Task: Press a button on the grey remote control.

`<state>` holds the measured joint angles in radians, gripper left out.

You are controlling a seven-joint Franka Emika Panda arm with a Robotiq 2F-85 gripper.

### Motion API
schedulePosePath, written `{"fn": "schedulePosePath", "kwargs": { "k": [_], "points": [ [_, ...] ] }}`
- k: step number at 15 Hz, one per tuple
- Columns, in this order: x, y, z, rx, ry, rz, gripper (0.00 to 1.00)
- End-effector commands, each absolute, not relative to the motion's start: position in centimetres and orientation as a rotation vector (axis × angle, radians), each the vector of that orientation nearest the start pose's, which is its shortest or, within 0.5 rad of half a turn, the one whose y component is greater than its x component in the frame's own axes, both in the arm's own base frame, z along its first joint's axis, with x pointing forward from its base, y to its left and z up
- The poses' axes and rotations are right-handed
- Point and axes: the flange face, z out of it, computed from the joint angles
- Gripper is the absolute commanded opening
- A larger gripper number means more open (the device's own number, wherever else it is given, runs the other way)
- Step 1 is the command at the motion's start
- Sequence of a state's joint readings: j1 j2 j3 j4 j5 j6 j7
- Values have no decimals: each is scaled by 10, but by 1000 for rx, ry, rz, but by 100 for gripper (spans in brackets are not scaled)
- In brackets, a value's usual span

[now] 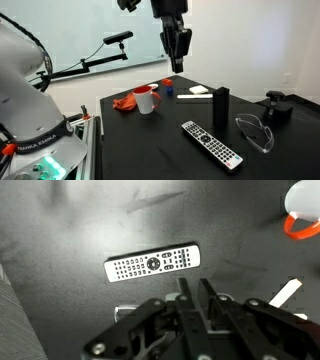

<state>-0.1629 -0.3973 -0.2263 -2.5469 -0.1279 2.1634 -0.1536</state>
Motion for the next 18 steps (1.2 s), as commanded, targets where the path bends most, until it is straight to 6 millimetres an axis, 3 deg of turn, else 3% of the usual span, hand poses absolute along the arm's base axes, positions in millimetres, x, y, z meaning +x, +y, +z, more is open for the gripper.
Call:
{"fn": "schedulePosePath", "kwargs": {
  "k": [1,10,18],
  "points": [
    [383,-162,419,-3165,233,-41,0],
    [405,-176,390,-3198,238,-34,0],
    [412,-180,362,-3196,239,50,0]
  ]
}}
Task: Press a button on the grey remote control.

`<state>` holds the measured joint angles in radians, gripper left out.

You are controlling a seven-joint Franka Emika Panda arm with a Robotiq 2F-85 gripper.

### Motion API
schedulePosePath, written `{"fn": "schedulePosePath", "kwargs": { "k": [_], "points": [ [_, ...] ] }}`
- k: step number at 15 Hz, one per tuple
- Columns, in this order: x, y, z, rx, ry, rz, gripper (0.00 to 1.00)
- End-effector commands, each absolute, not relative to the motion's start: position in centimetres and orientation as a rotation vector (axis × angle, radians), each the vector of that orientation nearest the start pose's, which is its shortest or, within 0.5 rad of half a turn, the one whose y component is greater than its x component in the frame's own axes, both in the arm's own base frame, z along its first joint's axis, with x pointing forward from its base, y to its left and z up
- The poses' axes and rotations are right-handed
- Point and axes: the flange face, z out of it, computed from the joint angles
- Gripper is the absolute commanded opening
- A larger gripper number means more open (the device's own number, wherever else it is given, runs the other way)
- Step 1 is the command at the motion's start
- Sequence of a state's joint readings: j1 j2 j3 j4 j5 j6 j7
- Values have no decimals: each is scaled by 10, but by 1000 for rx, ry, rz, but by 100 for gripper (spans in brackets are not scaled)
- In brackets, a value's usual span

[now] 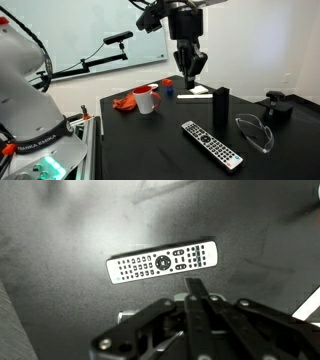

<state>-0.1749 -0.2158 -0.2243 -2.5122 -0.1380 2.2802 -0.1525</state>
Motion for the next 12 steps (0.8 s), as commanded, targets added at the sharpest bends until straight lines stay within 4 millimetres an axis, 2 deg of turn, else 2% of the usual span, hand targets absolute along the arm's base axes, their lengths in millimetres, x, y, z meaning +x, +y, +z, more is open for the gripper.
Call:
{"fn": "schedulePosePath", "kwargs": {
  "k": [1,5,12],
  "points": [
    [413,-180,360,-3196,242,59,0],
    [409,-179,349,-3180,252,81,1],
    [410,-180,349,-3181,256,82,1]
  ]
}}
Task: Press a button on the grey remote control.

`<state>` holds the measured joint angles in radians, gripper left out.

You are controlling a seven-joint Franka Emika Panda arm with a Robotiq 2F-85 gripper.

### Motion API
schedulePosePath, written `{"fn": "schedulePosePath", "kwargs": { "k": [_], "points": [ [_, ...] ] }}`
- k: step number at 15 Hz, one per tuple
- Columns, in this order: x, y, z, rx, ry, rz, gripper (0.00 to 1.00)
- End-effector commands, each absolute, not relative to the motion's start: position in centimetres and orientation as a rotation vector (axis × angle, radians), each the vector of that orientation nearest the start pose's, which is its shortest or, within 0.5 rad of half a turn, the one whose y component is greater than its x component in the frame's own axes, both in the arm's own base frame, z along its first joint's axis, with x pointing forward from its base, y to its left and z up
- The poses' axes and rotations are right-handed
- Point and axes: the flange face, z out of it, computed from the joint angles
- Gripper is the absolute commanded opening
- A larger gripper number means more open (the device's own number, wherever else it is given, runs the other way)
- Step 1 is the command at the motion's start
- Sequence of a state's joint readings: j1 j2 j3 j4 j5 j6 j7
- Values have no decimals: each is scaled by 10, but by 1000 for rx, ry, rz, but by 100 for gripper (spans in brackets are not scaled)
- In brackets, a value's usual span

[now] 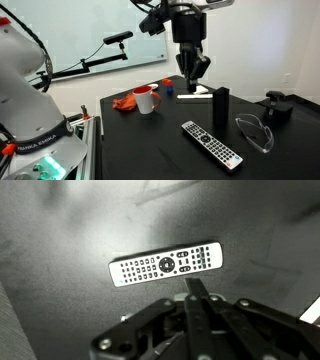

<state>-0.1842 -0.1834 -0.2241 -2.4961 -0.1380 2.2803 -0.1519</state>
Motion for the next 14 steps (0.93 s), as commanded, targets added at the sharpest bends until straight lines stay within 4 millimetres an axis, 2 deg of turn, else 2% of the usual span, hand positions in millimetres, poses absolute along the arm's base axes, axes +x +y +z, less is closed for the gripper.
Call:
{"fn": "schedulePosePath", "kwargs": {
  "k": [1,3,9,14],
  "points": [
    [410,-180,349,-3181,255,82,1],
    [409,-179,347,-3176,247,87,0],
    [422,-189,308,-3188,301,174,0],
    [431,-200,293,-3194,319,190,0]
  ]
}}
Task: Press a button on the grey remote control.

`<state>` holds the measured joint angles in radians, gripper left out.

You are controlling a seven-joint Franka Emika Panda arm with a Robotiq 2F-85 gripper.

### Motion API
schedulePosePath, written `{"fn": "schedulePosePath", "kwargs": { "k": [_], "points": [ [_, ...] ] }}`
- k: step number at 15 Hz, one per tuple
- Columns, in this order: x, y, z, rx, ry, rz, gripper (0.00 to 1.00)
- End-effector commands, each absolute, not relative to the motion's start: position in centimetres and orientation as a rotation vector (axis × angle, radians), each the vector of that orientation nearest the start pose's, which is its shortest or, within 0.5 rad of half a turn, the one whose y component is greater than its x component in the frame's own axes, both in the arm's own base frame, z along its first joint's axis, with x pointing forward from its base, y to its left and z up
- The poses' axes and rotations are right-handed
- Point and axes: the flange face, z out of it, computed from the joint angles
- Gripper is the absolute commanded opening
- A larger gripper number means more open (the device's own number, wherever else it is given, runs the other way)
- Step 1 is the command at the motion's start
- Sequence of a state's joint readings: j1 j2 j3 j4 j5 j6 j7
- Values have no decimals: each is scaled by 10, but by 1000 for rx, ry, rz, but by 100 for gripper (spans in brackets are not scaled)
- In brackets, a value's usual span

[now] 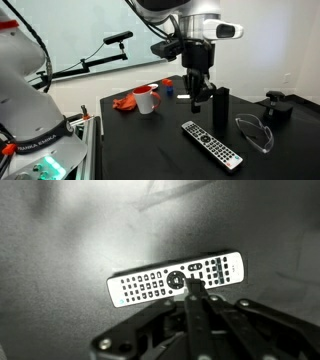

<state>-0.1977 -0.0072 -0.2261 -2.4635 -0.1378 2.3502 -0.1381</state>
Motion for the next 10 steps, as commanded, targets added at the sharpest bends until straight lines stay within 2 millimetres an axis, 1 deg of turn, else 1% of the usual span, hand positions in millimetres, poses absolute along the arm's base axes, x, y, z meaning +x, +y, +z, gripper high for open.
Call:
{"fn": "schedulePosePath", "kwargs": {
  "k": [1,6,10],
  "points": [
    [433,-202,288,-3200,325,207,0],
    [441,-208,268,-3209,352,268,0],
    [444,-212,263,-3214,361,280,0]
  ]
}}
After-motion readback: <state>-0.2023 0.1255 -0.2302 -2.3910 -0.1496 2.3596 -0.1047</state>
